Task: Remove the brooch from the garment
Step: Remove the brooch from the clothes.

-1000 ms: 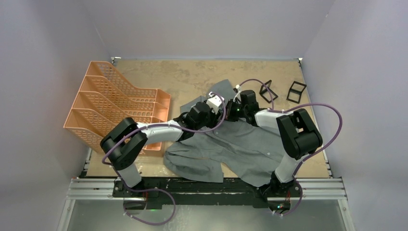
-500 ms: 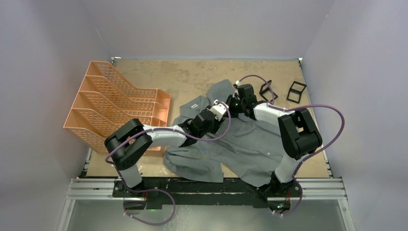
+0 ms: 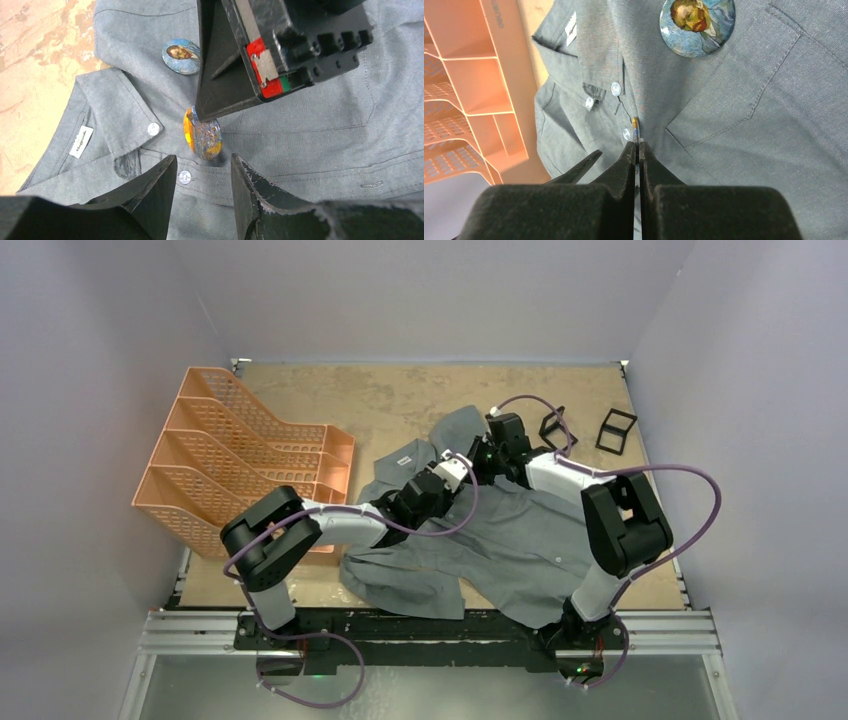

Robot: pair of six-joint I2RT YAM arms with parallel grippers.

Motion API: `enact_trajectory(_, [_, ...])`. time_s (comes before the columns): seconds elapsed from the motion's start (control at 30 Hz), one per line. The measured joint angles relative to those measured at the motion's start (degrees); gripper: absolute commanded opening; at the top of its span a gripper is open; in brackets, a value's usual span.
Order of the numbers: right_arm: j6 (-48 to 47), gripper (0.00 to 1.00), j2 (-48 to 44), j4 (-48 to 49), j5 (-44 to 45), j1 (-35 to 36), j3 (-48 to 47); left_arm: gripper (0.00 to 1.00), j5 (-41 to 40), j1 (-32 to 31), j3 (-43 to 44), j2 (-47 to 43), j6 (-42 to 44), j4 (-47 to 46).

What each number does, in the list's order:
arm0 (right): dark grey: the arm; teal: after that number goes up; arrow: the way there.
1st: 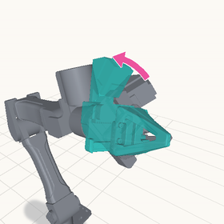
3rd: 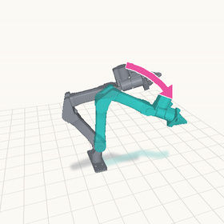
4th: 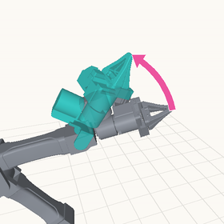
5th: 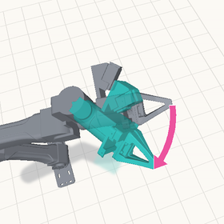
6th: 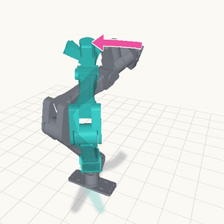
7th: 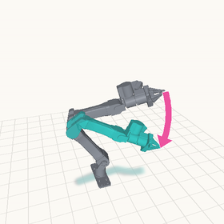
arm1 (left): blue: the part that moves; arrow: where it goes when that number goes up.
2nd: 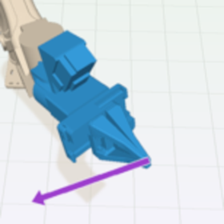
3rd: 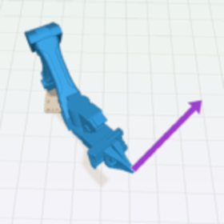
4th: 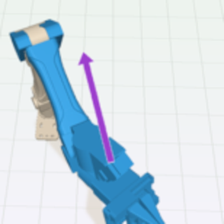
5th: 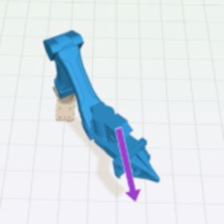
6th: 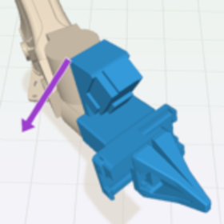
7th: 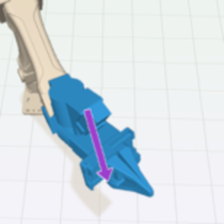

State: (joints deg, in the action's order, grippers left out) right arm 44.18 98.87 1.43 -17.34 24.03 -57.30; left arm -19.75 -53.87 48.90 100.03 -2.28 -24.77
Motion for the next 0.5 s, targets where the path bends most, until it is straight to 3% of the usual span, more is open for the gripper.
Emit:
enact_trajectory(0.33, [1.5,0.0,-1.6,-0.4,1.5,0.7,0.0,0.38,0.0,-0.1,0.0,1.9,0.0,-1.4])
enact_trajectory(0.5, [1.7,0.0,-1.6,-0.5,1.6,1.3,0.0,0.26,-0.1,-0.1,0.2,3.3,0.0,-1.6])
